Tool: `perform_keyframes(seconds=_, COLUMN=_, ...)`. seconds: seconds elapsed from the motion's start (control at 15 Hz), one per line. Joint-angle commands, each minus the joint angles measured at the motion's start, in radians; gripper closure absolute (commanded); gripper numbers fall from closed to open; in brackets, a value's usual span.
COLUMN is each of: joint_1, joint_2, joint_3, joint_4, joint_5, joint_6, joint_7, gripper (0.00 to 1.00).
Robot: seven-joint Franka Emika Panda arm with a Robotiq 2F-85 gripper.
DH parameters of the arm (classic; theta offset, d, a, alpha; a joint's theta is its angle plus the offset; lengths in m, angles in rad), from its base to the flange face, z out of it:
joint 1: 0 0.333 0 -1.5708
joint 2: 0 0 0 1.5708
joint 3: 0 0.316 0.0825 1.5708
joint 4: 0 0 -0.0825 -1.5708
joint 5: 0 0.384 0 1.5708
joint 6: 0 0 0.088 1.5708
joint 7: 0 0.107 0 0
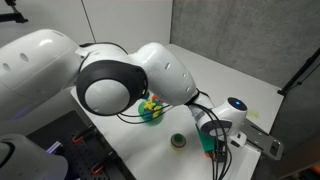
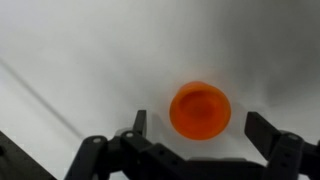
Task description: Put the small orange bowl in the small green bowl
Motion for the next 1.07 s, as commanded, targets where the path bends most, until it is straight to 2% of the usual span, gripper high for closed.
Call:
perform_keyframes(seconds=0.0, joint_1=-0.011, joint_2=0.028, joint_3=0.01, joint_4=0.035, joint_5=0.008, joint_6=0.01, joint_7=0.002, gripper=0.27)
perform_keyframes(seconds=0.33, joint_1=0.001, joint_2=-0.014, joint_3=0.001, joint_4=-0.005, joint_5=0.008, joint_6=0.008, joint_7=0.016, gripper=0.68)
perform_keyframes(seconds=0.67, joint_1=0.024, joint_2=-0.129, joint_3=-0.011, joint_4=-0.124, joint_5=0.0, joint_6=0.033, joint_7=0.01, gripper=0.7)
perform_keyframes(seconds=1.0, joint_1=0.067, joint_2=-0.276, joint_3=-0.027, joint_4=-0.292, joint_5=-0.01, joint_6=0.053, joint_7=0.016, gripper=0.7)
